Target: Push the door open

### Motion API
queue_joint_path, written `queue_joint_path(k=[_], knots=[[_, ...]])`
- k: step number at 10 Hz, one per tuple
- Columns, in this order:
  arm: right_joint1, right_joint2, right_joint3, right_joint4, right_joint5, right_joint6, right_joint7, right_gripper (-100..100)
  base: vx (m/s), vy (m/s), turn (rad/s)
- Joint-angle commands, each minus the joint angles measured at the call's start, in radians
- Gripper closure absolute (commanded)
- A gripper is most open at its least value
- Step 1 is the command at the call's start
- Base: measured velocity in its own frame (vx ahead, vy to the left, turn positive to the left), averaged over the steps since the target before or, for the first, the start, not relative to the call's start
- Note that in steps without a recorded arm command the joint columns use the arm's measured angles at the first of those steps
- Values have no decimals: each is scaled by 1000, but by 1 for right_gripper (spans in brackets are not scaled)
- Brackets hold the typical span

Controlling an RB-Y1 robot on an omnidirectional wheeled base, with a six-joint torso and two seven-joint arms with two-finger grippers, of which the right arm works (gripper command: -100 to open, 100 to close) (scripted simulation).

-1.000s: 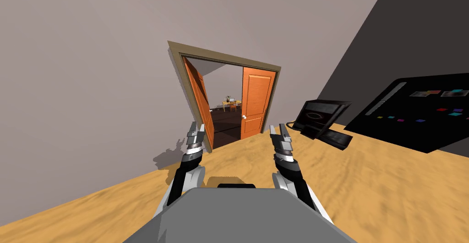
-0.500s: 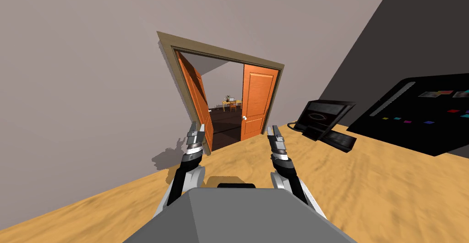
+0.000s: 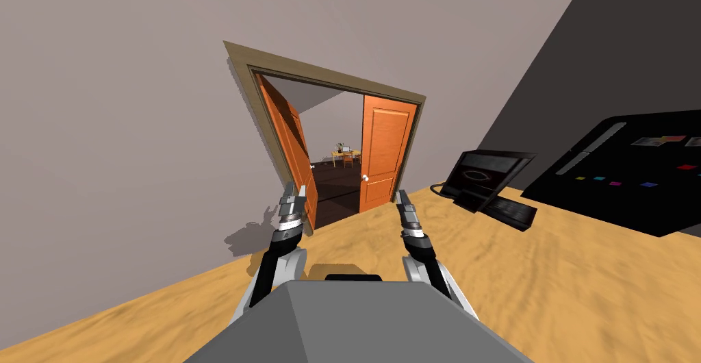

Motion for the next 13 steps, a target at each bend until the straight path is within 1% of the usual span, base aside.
queue_joint_path(k=[1,11,12,13], knots=[[-8,-8,-3,39,12,-13,30,-100,108,-11,-1],[-110,-44,-20,312,104,-64,228,-100,98,-15,-3],[-110,-44,-20,319,104,-64,228,-100,65,-7,-2],[-121,-47,-22,348,114,-69,249,-100,63,-21,-4]])
